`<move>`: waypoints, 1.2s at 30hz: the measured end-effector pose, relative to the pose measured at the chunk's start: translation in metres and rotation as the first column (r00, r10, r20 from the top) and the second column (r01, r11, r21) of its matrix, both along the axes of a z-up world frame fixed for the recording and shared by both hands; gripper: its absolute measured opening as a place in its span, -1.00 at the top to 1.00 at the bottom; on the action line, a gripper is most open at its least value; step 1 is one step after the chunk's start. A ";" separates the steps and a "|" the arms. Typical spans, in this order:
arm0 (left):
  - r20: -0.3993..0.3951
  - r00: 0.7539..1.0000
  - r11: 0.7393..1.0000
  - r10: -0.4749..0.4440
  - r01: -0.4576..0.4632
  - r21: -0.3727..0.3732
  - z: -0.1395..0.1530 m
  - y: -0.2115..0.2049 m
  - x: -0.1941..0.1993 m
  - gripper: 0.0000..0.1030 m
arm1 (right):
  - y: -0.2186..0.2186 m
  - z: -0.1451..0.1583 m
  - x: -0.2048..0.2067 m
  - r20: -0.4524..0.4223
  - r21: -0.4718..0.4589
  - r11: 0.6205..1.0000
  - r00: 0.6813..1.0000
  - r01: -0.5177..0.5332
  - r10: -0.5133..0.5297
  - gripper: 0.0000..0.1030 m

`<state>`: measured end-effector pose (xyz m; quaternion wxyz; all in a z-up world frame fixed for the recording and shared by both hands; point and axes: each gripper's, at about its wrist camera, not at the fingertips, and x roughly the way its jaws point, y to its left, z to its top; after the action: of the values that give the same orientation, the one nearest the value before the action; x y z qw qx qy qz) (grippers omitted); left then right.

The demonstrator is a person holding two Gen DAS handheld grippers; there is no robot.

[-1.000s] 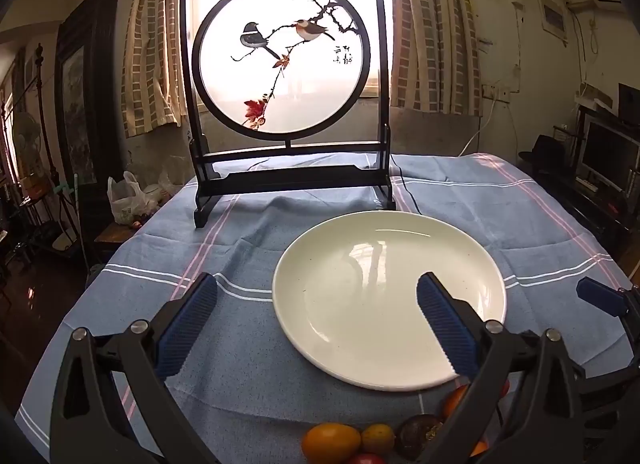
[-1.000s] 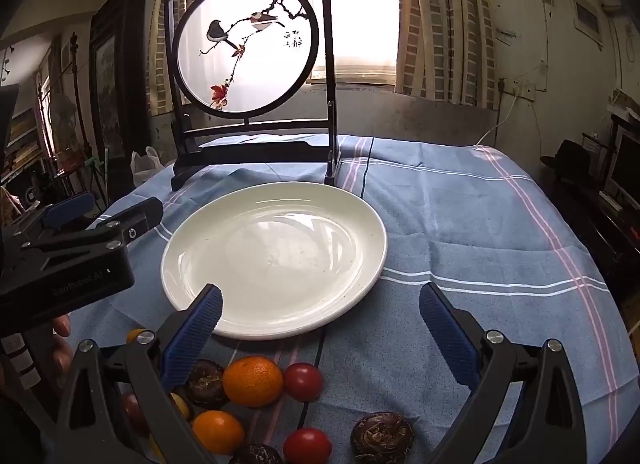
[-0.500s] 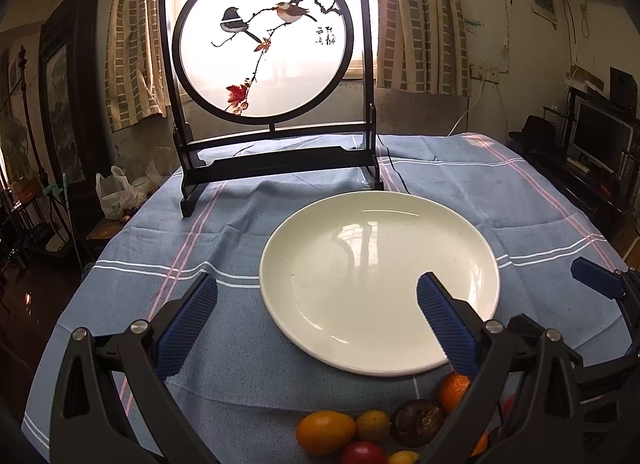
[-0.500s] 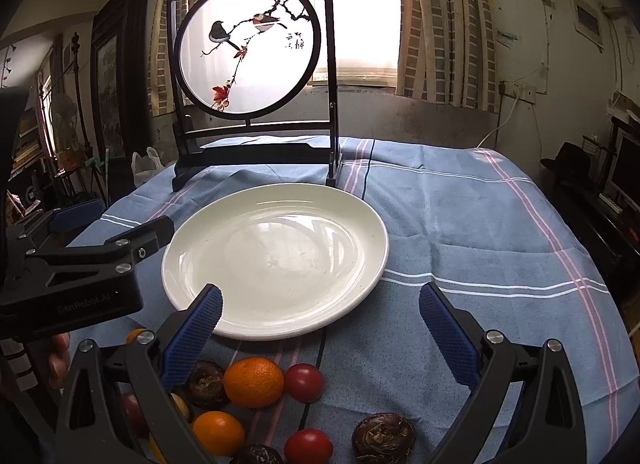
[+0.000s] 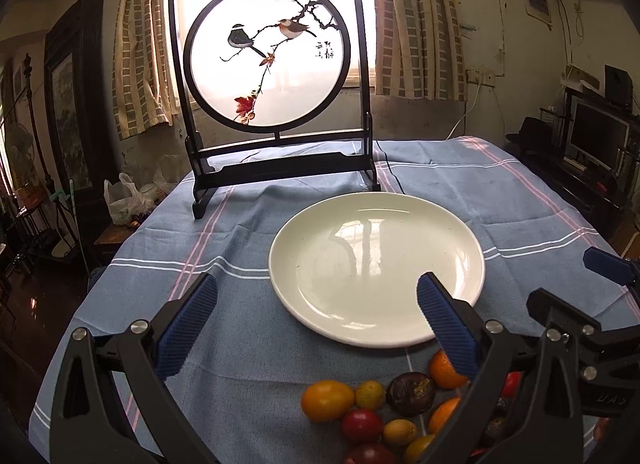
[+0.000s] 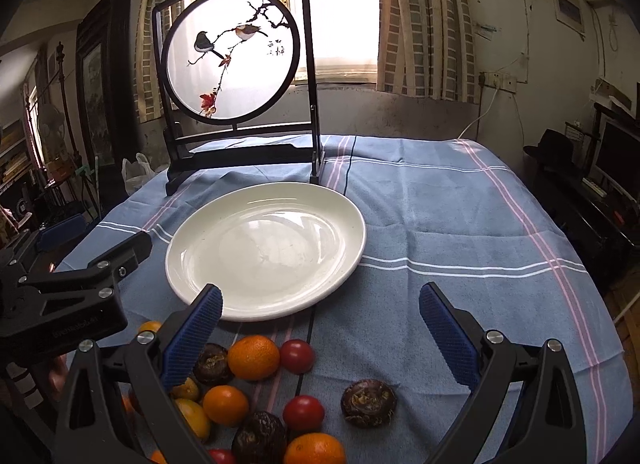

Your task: Organize fruits

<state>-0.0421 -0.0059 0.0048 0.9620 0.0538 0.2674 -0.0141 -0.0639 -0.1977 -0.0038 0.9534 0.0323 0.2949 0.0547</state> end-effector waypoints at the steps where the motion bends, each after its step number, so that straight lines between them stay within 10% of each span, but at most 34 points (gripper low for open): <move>1: 0.007 1.000 1.000 -0.002 0.002 0.000 0.002 0.000 -0.008 -0.90 | -0.003 0.002 -0.006 -0.005 0.019 1.000 1.000 -0.005 0.005 -0.93; 16: 0.000 1.000 1.000 -0.018 0.018 -0.005 0.013 0.000 -0.092 -0.90 | 0.002 0.015 -0.088 0.011 0.008 0.999 0.999 -0.045 0.045 -0.93; 36: -0.005 1.000 1.000 -0.018 0.018 0.005 0.007 0.002 -0.104 -0.90 | 0.015 0.004 -0.103 -0.025 -0.031 0.997 0.998 -0.067 0.066 -0.93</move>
<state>-0.1460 -0.0042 0.0120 0.9610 0.0583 0.2695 -0.0222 -0.1671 -0.1824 0.0002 0.9478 0.0080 0.3081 0.0812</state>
